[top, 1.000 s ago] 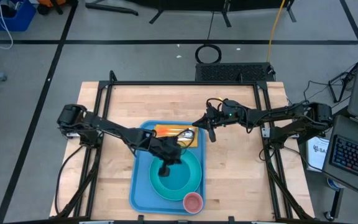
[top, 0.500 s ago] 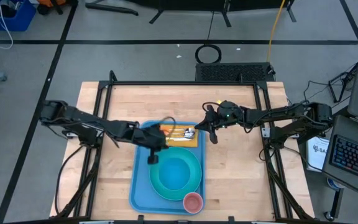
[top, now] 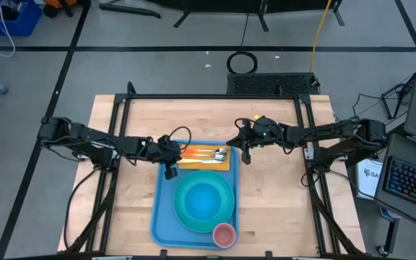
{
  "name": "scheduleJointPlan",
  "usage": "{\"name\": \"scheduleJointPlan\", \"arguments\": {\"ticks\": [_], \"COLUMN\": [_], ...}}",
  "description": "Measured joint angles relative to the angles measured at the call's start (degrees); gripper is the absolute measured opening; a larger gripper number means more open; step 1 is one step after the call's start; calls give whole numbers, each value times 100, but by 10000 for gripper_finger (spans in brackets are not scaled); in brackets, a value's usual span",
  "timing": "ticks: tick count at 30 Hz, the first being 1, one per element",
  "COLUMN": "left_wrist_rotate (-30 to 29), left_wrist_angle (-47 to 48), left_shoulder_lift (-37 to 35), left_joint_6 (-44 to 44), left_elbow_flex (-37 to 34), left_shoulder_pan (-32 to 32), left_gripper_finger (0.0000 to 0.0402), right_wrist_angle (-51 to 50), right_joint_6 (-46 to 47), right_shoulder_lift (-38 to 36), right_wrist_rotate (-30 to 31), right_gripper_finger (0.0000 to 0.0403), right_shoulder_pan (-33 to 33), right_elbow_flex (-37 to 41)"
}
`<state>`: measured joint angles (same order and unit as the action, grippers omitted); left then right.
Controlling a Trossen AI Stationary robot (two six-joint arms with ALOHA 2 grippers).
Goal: Set up tray
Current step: Adjust the light green knife on the orange napkin
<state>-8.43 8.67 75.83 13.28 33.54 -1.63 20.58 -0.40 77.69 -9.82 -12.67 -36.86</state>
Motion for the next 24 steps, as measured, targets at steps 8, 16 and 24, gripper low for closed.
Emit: {"name": "scheduleJointPlan", "arguments": {"ticks": [8, 16, 24], "left_wrist_rotate": [433, 135, 552], "left_wrist_angle": [5, 68, 55], "left_shoulder_lift": [-2, -2, -2], "left_joint_6": [-146, -276, -566], "left_elbow_flex": [-170, -170, -170], "left_shoulder_pan": [105, 138, 229], "left_gripper_finger": [4, 71, 164], "right_wrist_angle": [43, 146, 192], "right_joint_6": [164, 116, -83], "right_shoulder_lift": [0, 0, 0], "right_wrist_rotate": [101, 102, 102], "right_gripper_finger": [0, 0, 0], "right_shoulder_pan": [0, -9, -13], "right_elbow_flex": [0, 0, 0]}}
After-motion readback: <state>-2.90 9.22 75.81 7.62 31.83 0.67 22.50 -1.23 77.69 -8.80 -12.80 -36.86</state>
